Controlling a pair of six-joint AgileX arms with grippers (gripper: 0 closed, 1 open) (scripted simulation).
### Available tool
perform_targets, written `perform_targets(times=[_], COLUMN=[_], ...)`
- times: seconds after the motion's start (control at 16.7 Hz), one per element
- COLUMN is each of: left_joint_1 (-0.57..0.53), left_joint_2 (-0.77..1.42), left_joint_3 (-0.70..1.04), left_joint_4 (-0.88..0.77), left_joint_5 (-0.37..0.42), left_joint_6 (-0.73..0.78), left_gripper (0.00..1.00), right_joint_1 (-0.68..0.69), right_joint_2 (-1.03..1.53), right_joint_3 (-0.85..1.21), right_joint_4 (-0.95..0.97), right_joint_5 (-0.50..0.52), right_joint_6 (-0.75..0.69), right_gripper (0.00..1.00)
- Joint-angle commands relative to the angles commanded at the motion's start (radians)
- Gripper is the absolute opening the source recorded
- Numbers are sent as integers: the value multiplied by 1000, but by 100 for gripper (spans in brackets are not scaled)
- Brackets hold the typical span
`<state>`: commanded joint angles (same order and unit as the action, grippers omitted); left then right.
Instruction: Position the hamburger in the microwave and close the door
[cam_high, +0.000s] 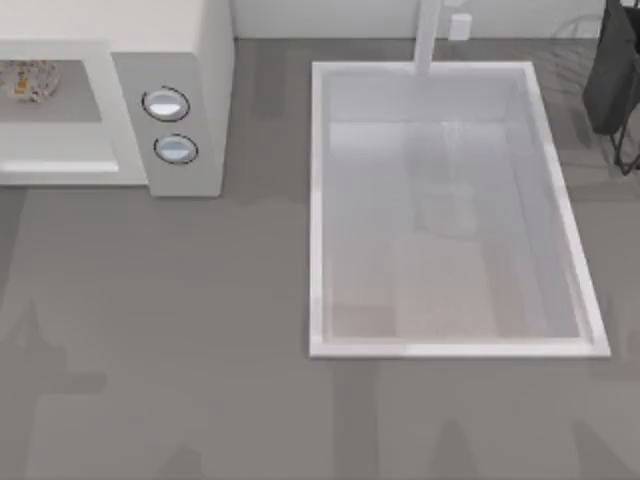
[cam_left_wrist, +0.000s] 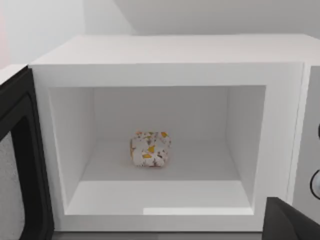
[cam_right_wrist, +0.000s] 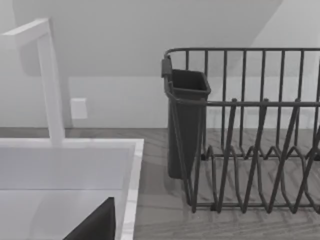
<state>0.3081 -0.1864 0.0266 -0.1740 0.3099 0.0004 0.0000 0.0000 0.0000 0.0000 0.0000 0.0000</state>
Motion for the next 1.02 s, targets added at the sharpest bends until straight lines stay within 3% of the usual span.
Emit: perform_targets(times=[0.24,0.54,1.02], left_joint_1=[-73,-68,92], left_joint_2=[71,72,345], left_joint_3=[2,1,14], left_joint_4=[67,69,325], left_joint_5=[-76,-71,90], left_joint_6=[4,3,2], left_gripper=[0,0,0], right_joint_1=[0,0,0], right_joint_2=[0,0,0], right_joint_3=[0,0,0], right_joint_4=[0,0,0], right_joint_5=[0,0,0], right_joint_6=[0,0,0], right_gripper=[100,100,100])
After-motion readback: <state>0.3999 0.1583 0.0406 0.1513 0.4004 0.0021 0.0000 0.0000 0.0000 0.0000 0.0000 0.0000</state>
